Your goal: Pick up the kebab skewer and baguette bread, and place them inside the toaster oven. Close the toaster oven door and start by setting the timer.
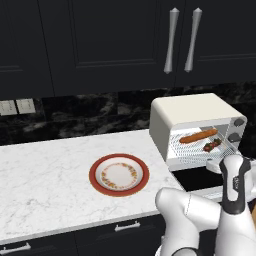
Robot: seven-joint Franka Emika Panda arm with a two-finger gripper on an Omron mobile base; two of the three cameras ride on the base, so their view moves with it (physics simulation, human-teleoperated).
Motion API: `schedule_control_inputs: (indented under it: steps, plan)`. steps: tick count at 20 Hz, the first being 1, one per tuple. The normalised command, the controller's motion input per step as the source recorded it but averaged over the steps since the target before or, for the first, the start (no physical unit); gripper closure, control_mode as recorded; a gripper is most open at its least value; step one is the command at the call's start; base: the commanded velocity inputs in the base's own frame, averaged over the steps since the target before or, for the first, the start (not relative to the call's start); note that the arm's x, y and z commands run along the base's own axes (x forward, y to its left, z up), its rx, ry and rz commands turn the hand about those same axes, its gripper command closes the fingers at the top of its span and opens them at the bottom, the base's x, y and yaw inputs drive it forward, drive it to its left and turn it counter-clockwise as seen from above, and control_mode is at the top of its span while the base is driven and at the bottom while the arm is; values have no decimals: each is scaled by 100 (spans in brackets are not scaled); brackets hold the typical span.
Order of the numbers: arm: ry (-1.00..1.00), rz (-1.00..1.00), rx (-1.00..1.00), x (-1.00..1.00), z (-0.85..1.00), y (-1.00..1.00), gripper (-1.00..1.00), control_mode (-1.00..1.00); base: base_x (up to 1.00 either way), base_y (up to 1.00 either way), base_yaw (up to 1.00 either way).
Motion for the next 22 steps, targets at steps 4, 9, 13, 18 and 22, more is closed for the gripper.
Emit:
schedule_control_inputs:
  steps: [4,9,13,18,22]
  plan:
    - [2,0,0,4,0,0,-100,-100,0,0,0]
    - [2,0,0,9,0,0,-100,-100,0,0,0]
    - [1,0,0,20,0,0,-100,-100,0,0,0]
    - [1,0,0,25,0,0,-100,-100,0,0,0]
    - [1,0,0,29,0,0,-100,-100,0,0,0]
